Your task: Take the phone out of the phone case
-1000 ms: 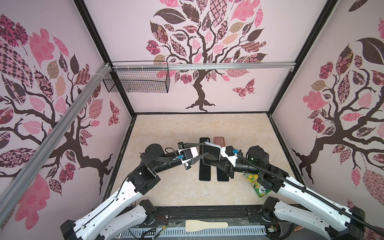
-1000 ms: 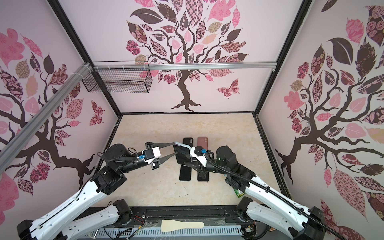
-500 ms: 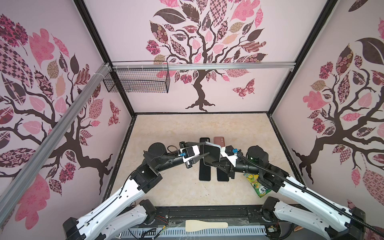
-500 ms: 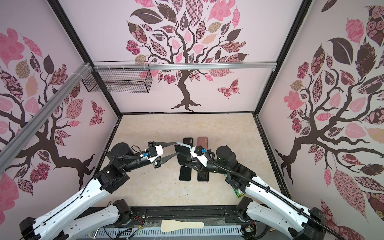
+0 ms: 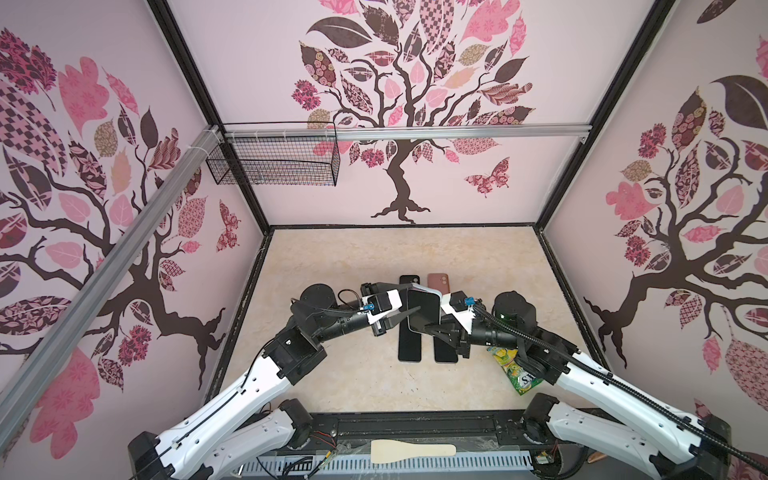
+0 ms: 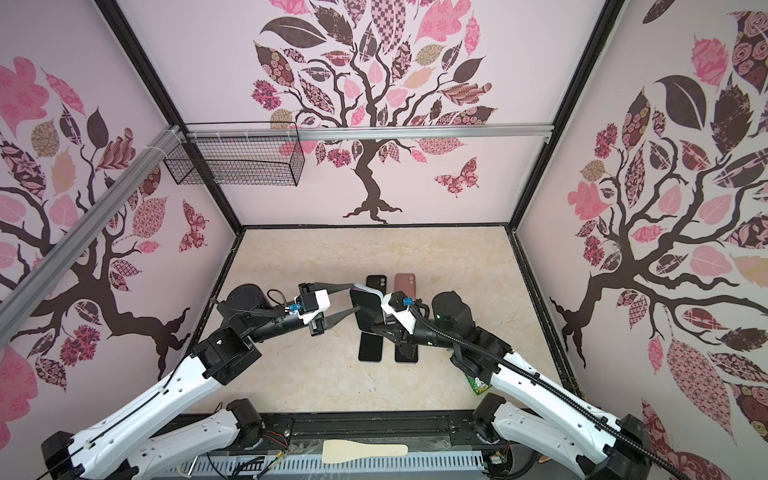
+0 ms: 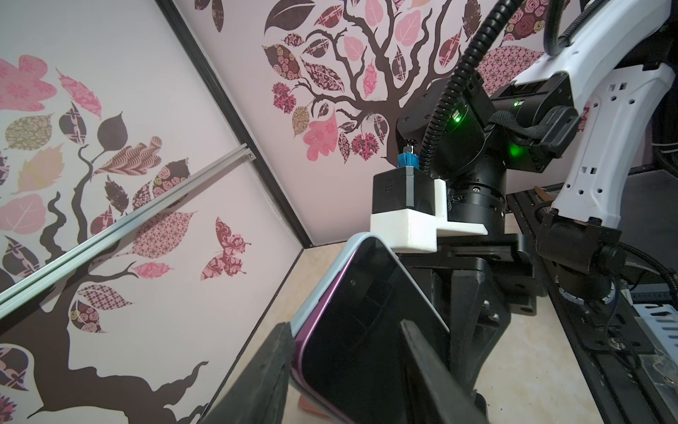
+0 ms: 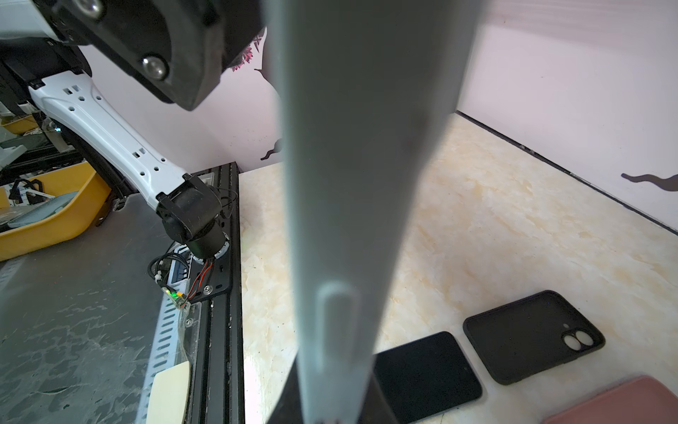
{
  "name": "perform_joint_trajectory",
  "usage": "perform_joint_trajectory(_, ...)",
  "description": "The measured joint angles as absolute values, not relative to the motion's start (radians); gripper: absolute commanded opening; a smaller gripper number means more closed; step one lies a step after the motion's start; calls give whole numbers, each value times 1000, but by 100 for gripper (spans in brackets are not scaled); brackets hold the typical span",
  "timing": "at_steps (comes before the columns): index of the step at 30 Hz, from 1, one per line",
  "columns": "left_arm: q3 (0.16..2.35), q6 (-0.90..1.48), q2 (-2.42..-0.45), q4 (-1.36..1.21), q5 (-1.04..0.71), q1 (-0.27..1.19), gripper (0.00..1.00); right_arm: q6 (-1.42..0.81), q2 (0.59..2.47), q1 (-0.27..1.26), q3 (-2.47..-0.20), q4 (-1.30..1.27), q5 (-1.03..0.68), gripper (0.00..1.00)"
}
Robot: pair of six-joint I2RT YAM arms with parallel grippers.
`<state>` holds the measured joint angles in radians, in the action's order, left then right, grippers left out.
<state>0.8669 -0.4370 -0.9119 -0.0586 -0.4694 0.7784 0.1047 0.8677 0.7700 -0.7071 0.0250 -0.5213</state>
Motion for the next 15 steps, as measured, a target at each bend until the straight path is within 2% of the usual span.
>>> perform_joint_trajectory(10, 867, -419, -942, -47, -497, 780, 49, 109, 868, 770, -708, 38, -555, 0)
perform_joint_trajectory(15, 867, -398, -934, -51, -503, 779, 40, 113, 861, 772, -708, 37, -550, 0)
